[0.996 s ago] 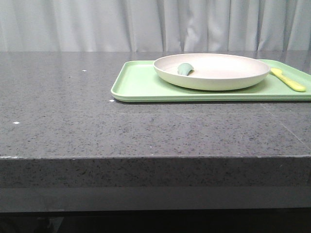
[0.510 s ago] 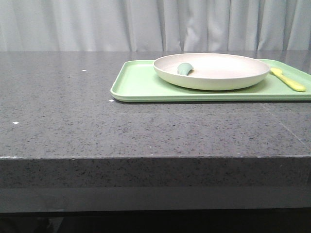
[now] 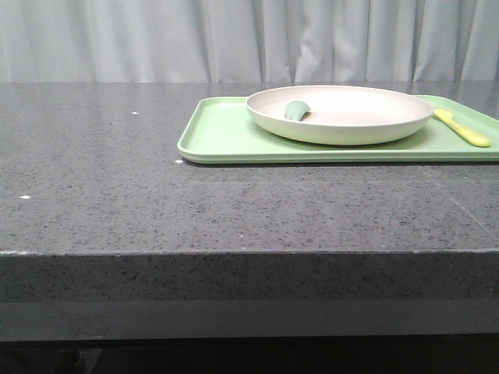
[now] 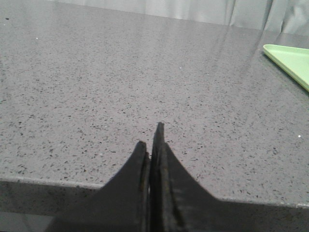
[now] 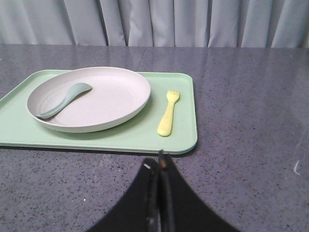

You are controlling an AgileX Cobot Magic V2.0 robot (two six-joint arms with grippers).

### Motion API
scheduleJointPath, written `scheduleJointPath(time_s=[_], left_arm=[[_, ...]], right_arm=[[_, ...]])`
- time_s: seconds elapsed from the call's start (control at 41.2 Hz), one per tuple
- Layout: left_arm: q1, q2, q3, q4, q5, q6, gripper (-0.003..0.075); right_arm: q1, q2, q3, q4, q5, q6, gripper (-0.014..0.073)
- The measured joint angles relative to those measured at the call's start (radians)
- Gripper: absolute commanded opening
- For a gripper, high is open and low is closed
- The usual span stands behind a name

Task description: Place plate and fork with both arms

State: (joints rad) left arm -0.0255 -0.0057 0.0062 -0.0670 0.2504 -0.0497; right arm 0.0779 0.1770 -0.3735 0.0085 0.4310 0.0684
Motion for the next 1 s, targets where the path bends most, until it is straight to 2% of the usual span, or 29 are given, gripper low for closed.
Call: scheduleJointPath(time_s=[0.316,0.559,0.753,0.996], left_arm=[[0.000,0.000,0.000,0.000,0.000,0.000,-0.0018],[0.000,0.000,0.000,0.000,0.000,0.000,-0.0018],[0.000,0.000,0.000,0.000,0.000,0.000,-0.0018],[0.002,0.000,0.000,0.000,-0.001,0.000,-0.0018]], right_arm=[[0.000,0.000,0.028,-0.002,-0.036,-0.007,-0.0066],[-0.035,-0.072,0.238,0.016,-0.209,-0.038,-0.0066],[-0.097,-0.179,0.378,0.038,-0.215,-0.038,-0.0066],[-0.103,-0.188,0.401,0.043,-0.203,-0.038,-0.0066]])
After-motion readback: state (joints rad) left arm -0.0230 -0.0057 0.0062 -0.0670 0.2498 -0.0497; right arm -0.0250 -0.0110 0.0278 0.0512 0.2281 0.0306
